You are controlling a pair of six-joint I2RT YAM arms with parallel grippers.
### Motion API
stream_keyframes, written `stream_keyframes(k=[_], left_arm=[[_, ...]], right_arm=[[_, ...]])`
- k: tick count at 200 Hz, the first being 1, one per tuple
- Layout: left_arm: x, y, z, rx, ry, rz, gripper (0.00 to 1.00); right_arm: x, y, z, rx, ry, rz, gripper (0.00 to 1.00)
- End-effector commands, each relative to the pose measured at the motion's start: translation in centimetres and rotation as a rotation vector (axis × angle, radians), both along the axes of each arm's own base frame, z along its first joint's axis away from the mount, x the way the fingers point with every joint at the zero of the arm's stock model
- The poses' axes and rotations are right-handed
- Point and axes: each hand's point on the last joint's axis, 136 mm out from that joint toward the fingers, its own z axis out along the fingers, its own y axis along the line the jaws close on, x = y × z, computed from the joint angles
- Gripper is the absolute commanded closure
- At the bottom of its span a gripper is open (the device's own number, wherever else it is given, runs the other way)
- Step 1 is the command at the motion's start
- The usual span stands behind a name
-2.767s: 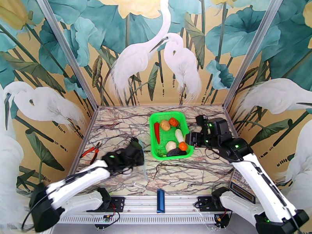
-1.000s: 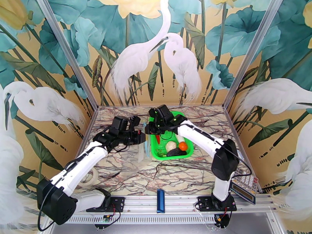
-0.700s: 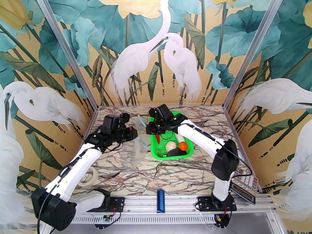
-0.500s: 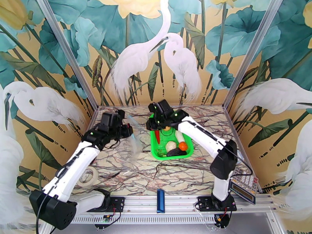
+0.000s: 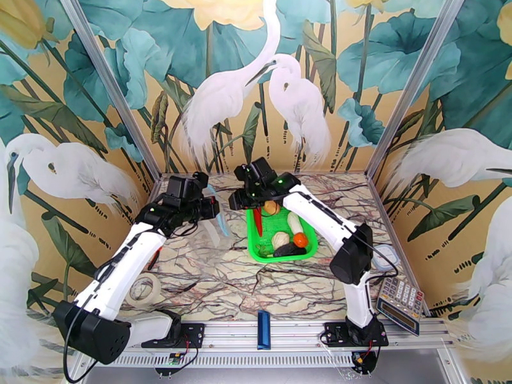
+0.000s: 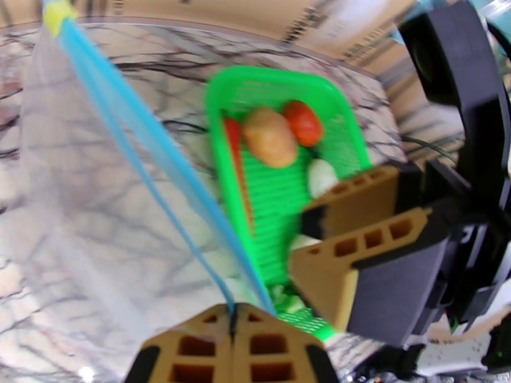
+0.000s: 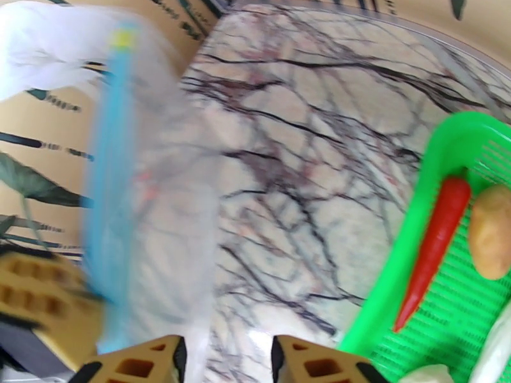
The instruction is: Place the food in the zip-top bag and seal the zipper
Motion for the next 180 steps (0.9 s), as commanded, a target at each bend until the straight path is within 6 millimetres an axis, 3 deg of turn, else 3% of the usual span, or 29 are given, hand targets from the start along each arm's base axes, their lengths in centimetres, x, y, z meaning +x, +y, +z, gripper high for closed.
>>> stream_keyframes(k=[1,34,78,180], left_arm=[[-0.3,-3.0,0.6,-0.153,0.000,-0.103,1.00],[-1.0,-4.3,0.3,-0.172,0.021,-0.162,1.00],[-1.1,-4.3,0.9,-0.182,0.006,-0.157,1.00],[-1.3,-3.6,1.2,-0.177,0.005,-0.115,1.00]], right_arm=[[0.1,0.6,3.6,0.121,-0.007,0.011,0.57],[0.3,0.5,3.2,0.120,0.000,0.007,0.57],[0.4,-0.1,1.5,0.091,0.039,-0.007,0.60],[-0.3,-2.2,0.3,0.053,0.063,-0.034,0.88]])
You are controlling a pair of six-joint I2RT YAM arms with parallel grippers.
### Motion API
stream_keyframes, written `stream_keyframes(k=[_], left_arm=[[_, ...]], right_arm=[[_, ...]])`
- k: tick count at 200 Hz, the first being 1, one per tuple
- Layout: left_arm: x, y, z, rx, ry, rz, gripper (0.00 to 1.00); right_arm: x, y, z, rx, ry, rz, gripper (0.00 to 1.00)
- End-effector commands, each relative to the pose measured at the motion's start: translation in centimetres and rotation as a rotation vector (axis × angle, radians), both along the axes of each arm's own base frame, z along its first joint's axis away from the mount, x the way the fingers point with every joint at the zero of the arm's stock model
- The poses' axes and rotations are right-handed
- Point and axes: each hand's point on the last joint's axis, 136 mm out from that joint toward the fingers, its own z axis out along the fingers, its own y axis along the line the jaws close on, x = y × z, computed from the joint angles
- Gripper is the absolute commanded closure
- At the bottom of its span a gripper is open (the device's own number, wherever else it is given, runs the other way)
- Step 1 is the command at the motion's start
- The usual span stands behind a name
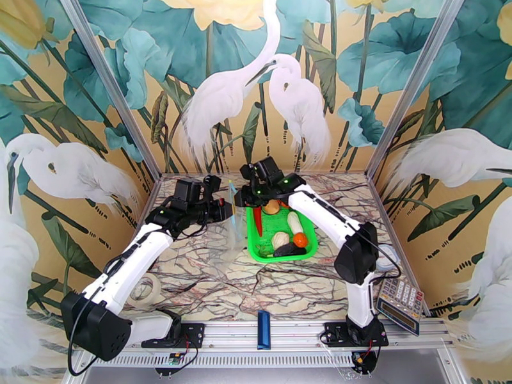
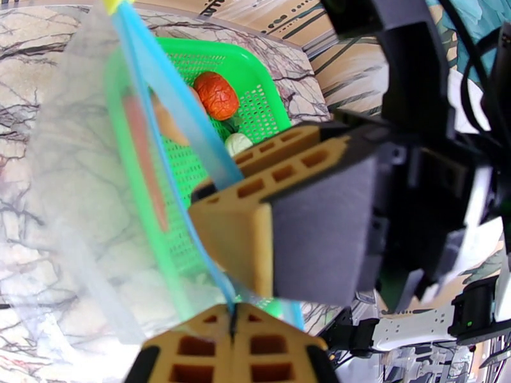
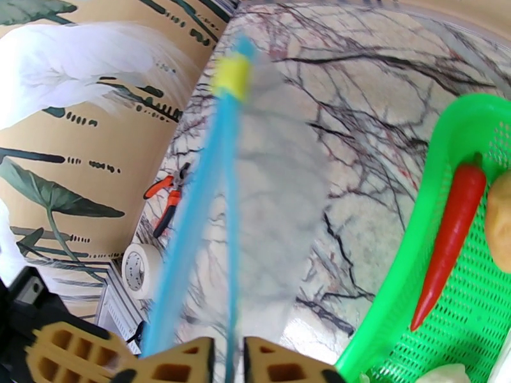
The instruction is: Place the food in the zip-top bag and seal the zipper
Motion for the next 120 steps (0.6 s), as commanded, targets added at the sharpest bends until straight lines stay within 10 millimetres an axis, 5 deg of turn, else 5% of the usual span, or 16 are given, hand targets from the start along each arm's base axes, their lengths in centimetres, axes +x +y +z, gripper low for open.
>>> stream_keyframes(k=[1,26,63,120], left_arm=[[-0.3,0.3,1.1,-0.011,-0.030,0.016,1.00],[-0.3,1.2,1.2,0.040,-0.019,0.057,1.00],[0.1,3.2,1.9,0.217,0.012,0.077,1.00],[3.9,5.9,5.5,0.433,-0.083,0.151,1.00]], right_arm=[[-0.7,-0.9,1.5,0.000,-0.020,-0.004,0.88],[-0.6,-1.7,1.5,-0.047,-0.049,-0.024,1.00],[1.1,-2.7,2.3,-0.151,-0.117,-0.059,1.00],[2.9,-3.6,3.6,-0.237,-0.192,-0.127,1.00]])
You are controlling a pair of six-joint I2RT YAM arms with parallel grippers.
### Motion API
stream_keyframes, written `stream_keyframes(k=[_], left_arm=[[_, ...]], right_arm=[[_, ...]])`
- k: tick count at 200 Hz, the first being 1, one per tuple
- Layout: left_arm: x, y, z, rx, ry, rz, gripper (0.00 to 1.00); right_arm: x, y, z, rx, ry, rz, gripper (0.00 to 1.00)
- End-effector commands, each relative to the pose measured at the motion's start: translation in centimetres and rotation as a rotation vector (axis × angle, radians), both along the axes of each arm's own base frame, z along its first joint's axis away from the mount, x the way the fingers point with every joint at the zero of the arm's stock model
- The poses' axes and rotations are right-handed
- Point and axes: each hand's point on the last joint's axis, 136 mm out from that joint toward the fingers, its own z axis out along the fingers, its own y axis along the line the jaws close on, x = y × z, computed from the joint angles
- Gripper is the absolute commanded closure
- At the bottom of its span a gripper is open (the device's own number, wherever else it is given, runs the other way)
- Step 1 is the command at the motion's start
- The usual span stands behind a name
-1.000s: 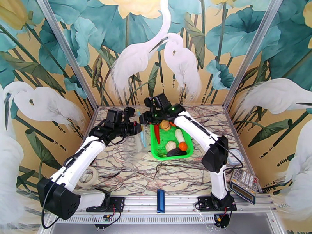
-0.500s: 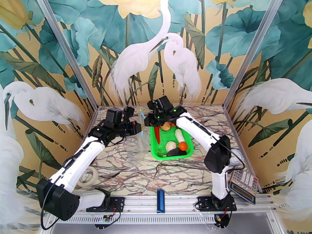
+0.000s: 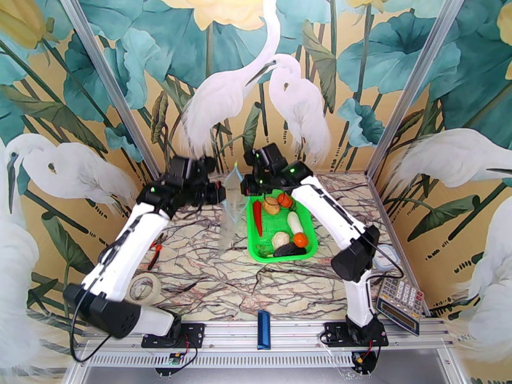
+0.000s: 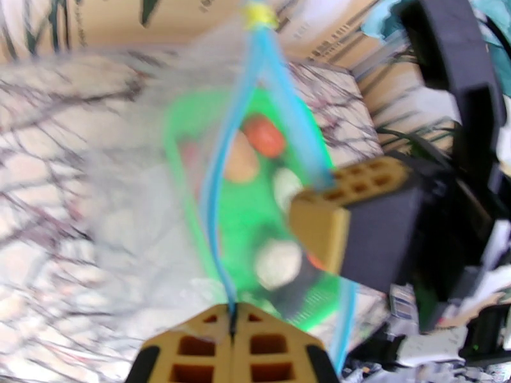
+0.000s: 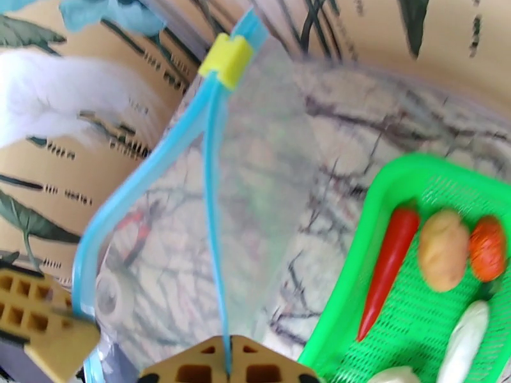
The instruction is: Place the food in the zip-top bag and seal the zipper
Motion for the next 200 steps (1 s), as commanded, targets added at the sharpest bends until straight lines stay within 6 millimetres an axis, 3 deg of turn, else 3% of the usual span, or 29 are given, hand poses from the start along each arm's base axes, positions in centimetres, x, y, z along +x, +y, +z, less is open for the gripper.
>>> stream_keyframes(k=[1,17,47,56,78,88,103,124,137,157,200], left_arm=[[0.1,2.7,-0.3,0.151,-0.002,0.060,1.00],[0.2,3.7,0.6,0.166,-0.031,0.092,1.00],[-0.3,6.4,-0.7,0.286,-0.002,0.154,1.00],[-0.4,6.5,-0.1,0.279,-0.017,0.160,1.00],[-0.7,6.6,3.3,0.218,-0.130,0.190,1.00],[-1.0,7.2,3.9,0.228,-0.145,0.203,1.00],[-1.3,7.6,2.1,0.263,-0.090,0.195,1.00],[-1.9,6.0,-2.7,0.224,0.044,0.127,1.00],[-1.9,4.9,-4.5,0.158,0.080,0.112,1.00],[-1.5,3.7,-5.4,0.069,0.068,0.112,1.00],[-0.5,2.5,-5.9,0.008,0.050,0.100,1.00]], right_arm=[[0.2,-1.3,-2.3,-0.120,0.012,-0.036,1.00],[-0.1,-1.6,-3.1,-0.137,0.025,-0.018,1.00],[-0.4,-0.6,-4.7,-0.141,0.081,0.040,1.00],[0.1,-0.2,-3.9,-0.120,0.058,0.040,1.00],[1.1,0.2,0.0,-0.032,-0.039,0.027,1.00],[1.3,-0.1,0.7,-0.015,-0.055,0.018,1.00],[1.4,-0.7,-0.2,-0.029,-0.046,0.006,1.00],[0.7,-1.0,-5.0,-0.072,0.076,0.030,1.00],[0.1,-0.5,-7.0,-0.076,0.135,0.058,1.00],[0.2,0.3,-8.7,-0.063,0.177,0.072,1.00],[1.1,0.6,-10.1,-0.076,0.189,0.070,1.00]])
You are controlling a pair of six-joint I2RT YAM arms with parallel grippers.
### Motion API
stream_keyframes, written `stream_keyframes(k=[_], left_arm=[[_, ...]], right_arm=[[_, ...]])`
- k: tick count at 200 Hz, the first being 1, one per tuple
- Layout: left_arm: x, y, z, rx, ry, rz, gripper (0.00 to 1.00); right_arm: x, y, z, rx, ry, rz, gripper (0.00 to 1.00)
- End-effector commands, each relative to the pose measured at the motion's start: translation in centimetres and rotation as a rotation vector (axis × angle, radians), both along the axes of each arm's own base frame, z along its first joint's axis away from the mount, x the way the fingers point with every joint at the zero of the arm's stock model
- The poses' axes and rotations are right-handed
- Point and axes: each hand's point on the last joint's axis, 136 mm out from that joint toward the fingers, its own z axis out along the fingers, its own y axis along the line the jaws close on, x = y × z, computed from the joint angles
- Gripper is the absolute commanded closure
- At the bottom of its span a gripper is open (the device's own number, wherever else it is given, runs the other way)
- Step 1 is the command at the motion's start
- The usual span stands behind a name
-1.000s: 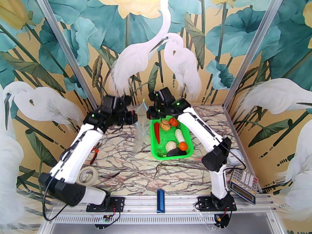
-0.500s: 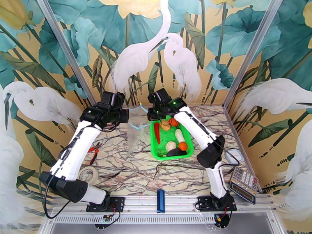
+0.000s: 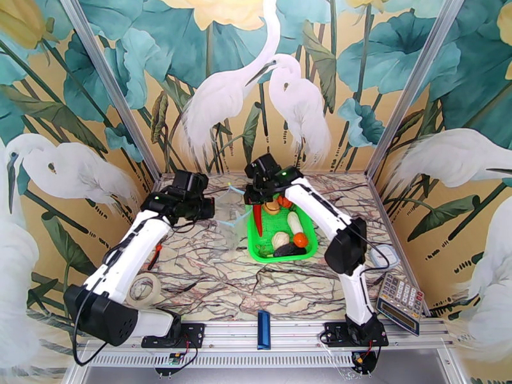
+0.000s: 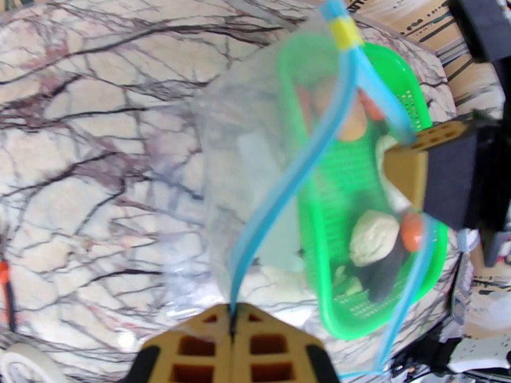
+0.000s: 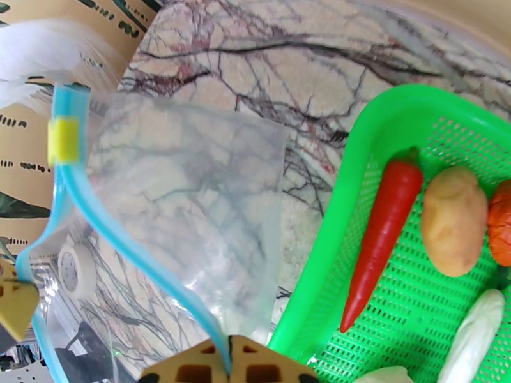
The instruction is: Place the food in the zip-top bag and seal the zipper
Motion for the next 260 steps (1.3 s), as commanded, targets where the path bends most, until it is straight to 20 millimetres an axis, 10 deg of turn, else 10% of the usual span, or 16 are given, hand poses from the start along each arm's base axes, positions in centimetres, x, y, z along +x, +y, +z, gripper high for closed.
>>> stream_keyframes(k=[1,53,154,208,260], left_arm=[[1.4,-1.5,2.0,-0.099,-0.087,-0.012,1.00],[2.7,-2.6,1.7,-0.120,-0.109,-0.035,1.00],[4.8,-4.2,0.7,-0.091,-0.083,-0.108,1.00],[5.5,-5.2,0.7,-0.105,-0.071,-0.153,1.00],[5.4,-6.3,0.4,-0.135,-0.051,-0.215,1.00]], right_arm=[[0.5,0.6,-0.2,0.021,0.002,0.007,1.00],[1.3,-0.1,-1.4,-0.005,0.009,-0.019,0.88],[3.6,-3.5,4.7,-0.024,-0.180,-0.145,0.49],[5.0,-10.4,0.5,-0.306,-0.144,-0.271,0.39],[7.5,-12.0,-3.7,-0.389,-0.079,-0.320,0.37]])
